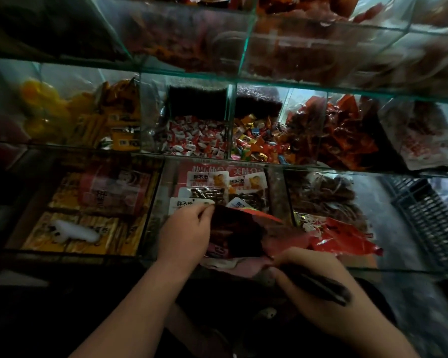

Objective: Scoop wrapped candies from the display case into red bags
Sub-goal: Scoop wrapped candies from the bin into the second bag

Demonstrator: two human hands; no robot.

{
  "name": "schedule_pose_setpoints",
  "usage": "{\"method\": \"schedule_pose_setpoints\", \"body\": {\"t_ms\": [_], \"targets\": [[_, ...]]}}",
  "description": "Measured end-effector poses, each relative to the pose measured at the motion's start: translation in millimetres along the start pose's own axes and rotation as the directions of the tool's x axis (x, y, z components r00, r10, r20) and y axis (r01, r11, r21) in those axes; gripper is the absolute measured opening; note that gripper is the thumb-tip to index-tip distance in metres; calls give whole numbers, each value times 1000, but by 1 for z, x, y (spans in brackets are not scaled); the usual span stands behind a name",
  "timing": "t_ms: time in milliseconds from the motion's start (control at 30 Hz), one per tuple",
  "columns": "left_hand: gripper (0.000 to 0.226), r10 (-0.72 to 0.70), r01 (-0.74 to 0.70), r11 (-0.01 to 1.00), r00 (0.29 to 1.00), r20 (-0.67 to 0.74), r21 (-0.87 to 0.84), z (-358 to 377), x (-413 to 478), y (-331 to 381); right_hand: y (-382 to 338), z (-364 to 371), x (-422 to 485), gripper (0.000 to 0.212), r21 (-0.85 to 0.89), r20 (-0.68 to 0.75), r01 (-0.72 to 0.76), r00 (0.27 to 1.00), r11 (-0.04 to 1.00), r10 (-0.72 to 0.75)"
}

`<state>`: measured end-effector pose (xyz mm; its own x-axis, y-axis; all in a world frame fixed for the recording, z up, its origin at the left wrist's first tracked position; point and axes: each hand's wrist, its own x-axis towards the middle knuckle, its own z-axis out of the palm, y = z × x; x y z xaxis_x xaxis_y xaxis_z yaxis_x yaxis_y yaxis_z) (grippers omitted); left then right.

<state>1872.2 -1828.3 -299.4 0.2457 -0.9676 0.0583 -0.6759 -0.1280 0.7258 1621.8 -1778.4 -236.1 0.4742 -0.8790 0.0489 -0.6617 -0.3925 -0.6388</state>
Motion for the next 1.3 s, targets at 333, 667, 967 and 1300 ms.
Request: {"method": "schedule_pose_setpoints", "body": {"t_ms": [333, 667, 967, 1300], "targets": [[23, -206, 204, 968, 979, -2, -143, 9, -22, -37, 32, 25, 21, 9, 128, -171, 89, 983, 988, -66], [22, -119, 89, 937, 990, -70, -337, 23, -19, -41, 44, 62, 61, 9, 261, -137, 73, 990, 963, -38], [23, -27, -16, 971, 984, -176, -240, 27, -8, -46, 47, 63, 74, 11, 245, -1, -50, 999, 968, 51], [20, -140, 77, 938, 976, -167, -339, 19, -17, -57, 30, 80, 70, 15, 436, -117, -339, 897, 833, 427]]}}
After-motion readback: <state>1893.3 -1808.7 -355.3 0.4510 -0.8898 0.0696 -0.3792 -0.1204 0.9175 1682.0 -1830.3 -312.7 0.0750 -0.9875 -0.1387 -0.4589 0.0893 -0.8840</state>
